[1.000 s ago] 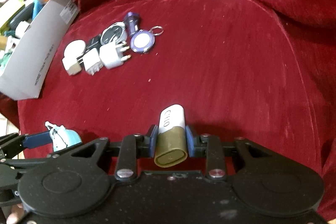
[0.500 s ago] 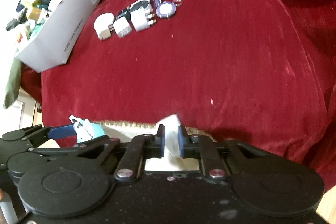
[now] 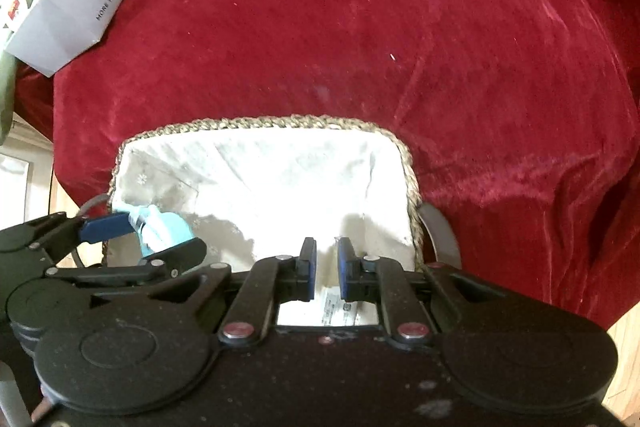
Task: Organize rigid objects
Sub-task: 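Lower both held items into the basket and open both tools, then move both open tools back toward the cluster of small items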
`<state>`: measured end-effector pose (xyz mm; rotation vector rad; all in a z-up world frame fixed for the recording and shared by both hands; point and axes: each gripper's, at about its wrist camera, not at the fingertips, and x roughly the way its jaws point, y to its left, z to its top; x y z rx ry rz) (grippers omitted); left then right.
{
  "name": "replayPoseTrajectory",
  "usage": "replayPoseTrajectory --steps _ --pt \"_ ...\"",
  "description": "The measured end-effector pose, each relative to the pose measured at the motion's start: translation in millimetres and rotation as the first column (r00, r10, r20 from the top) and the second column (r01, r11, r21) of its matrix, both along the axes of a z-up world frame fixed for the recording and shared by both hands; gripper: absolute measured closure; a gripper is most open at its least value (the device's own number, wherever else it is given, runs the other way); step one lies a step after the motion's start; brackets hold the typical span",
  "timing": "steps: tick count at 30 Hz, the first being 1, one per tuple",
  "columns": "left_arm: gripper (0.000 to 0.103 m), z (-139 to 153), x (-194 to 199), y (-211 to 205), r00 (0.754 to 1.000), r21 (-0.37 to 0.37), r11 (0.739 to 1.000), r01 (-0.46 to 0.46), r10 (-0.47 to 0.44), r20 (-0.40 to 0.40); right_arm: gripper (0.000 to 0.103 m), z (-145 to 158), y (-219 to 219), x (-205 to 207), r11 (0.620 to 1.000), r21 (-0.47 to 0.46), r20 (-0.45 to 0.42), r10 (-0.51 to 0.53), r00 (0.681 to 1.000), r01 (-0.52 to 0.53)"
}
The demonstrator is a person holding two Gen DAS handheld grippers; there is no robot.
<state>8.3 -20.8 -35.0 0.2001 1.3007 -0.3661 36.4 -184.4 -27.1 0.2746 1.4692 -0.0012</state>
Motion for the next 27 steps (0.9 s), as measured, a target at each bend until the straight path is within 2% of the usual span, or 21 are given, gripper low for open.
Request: replayPoseTrajectory --steps 10,13,15,17,18,19,21,25,27 --pt "0.032 2 -6 4 1.000 -0.010 1.000 0.002 -0.002 0.000 0.086 6 7 3 0.998 -0.063 0.056 0.013 0.998 -0.010" --pt "0.032 3 -6 5 1.000 -0.013 1.000 -0.004 0.005 0.012 0.082 10 6 4 0.998 -0.056 0.078 0.020 0.997 -0.016" --pt "0.032 6 -6 5 1.000 -0.009 1.000 -0.002 0.003 0.025 0.072 13 5 3 0.998 -0.055 0.098 0.021 0.995 -0.016" --pt "0.032 9 -6 6 0.999 -0.012 1.000 -0.005 0.006 0.035 0.068 16 4 5 0.998 -0.054 0.117 0.028 0.993 -0.022" --pt "0.032 11 -5 6 1.000 -0.023 0.999 0.023 -0.023 -0.006 0.066 16 4 6 0.998 -0.055 0.123 0.030 0.992 -0.024" --pt "0.032 12 -4 6 1.000 -0.025 0.999 0.022 -0.022 -0.003 0.065 17 4 8 0.998 -0.056 0.130 0.031 0.991 -0.024" --pt "0.032 13 0 6 1.000 -0.023 1.000 0.013 -0.013 0.011 0.055 20 0 11 0.998 -0.060 0.152 0.028 0.988 -0.019" --pt "0.032 19 10 10 0.999 -0.012 1.000 -0.018 0.018 0.049 0.049 24 -4 22 0.994 -0.107 0.205 0.035 0.978 -0.013" --pt "0.031 22 16 12 0.996 -0.001 0.999 -0.035 0.035 0.077 0.042 24 -8 29 0.990 -0.140 0.233 0.032 0.972 0.001"
